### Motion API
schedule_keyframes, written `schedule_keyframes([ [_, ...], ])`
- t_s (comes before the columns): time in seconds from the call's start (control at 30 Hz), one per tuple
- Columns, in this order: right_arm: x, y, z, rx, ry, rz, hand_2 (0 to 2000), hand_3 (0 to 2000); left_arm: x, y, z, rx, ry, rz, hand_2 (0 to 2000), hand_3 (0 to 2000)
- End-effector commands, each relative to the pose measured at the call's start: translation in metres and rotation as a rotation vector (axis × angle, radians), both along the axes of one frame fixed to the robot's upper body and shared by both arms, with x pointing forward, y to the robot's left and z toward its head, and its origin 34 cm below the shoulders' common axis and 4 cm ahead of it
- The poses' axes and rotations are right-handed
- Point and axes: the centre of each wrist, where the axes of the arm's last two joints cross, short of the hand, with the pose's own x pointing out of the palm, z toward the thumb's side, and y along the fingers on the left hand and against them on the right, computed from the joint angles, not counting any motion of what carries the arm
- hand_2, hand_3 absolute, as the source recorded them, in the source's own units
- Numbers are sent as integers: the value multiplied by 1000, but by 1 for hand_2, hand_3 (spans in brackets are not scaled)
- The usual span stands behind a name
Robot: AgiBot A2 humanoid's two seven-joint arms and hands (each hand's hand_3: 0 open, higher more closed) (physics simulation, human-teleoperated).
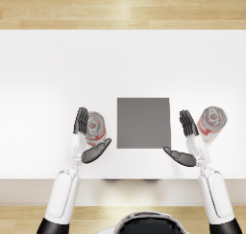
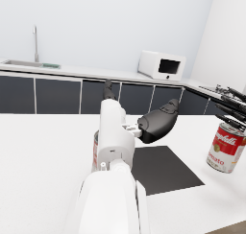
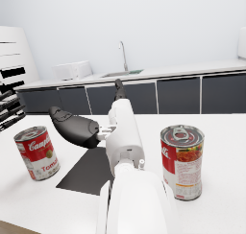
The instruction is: Pick up the red can on the left and place it in the middle, then pick up the red can on the right and place it on top of the can in the middle
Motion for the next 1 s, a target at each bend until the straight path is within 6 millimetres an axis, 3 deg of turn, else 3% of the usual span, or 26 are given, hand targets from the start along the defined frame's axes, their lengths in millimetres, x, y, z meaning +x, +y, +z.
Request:
schedule_keyframes([
  [0.03,0,0,0,0,0,0,0,0,0,0,0,0,0,0,0,0],
  [0.7,1,6,-6,-7,24,21,0,0,1,-6,-6,7,24,-21,0,0],
  [0.87,-2,-4,23,96,-147,-110,0,0,4,8,14,-34,-152,-17,0,0],
  [1.0,-5,-33,40,-27,-279,-304,0,0,7,24,27,106,-253,103,0,0],
])
